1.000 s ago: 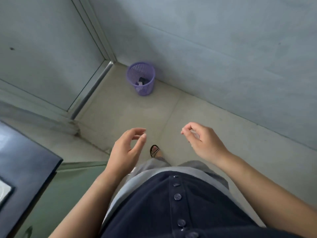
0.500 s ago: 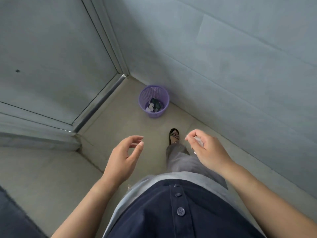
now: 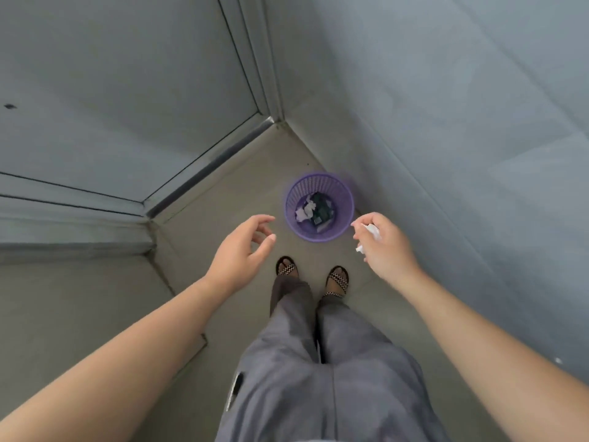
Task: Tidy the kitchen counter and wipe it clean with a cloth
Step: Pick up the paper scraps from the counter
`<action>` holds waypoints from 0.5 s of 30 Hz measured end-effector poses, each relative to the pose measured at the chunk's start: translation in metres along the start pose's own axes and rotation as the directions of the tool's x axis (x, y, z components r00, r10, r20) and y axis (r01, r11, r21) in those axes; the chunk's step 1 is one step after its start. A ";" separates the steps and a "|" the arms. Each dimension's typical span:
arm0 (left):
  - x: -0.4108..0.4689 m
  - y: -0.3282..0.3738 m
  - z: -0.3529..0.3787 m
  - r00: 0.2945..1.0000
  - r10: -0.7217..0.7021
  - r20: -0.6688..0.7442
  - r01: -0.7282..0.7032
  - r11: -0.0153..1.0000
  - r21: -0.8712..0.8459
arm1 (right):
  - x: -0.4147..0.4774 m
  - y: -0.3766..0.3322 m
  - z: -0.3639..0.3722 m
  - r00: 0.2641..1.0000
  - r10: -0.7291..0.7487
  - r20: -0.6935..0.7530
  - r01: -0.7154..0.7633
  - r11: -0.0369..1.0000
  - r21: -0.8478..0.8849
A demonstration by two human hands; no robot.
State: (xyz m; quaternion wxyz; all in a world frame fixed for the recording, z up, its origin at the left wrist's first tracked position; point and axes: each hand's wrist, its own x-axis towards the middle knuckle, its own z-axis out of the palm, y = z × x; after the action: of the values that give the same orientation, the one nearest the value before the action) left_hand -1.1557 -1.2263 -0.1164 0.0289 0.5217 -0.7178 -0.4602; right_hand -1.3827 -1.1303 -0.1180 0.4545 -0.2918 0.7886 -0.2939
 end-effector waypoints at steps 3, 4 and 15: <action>0.082 -0.041 0.027 0.998 -0.068 -0.011 0.069 0.997 0.027 | 0.071 0.023 0.026 0.999 -0.038 0.014 0.039 0.993 -0.111; 0.109 -0.060 0.038 0.995 -0.099 -0.006 0.099 0.994 0.052 | 0.095 0.035 0.038 0.998 -0.053 0.020 0.055 0.988 -0.147; 0.302 -0.259 0.188 0.983 -0.147 -0.114 0.156 0.985 0.072 | 0.335 0.199 0.188 0.995 -0.007 0.099 0.027 0.978 -0.205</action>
State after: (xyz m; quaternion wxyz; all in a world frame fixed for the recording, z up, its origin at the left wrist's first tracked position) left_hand -1.2043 -1.3501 -0.5357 0.0117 0.5998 -0.6913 -0.4028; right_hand -1.3933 -1.2807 -0.5233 0.4573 -0.3580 0.7892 -0.1998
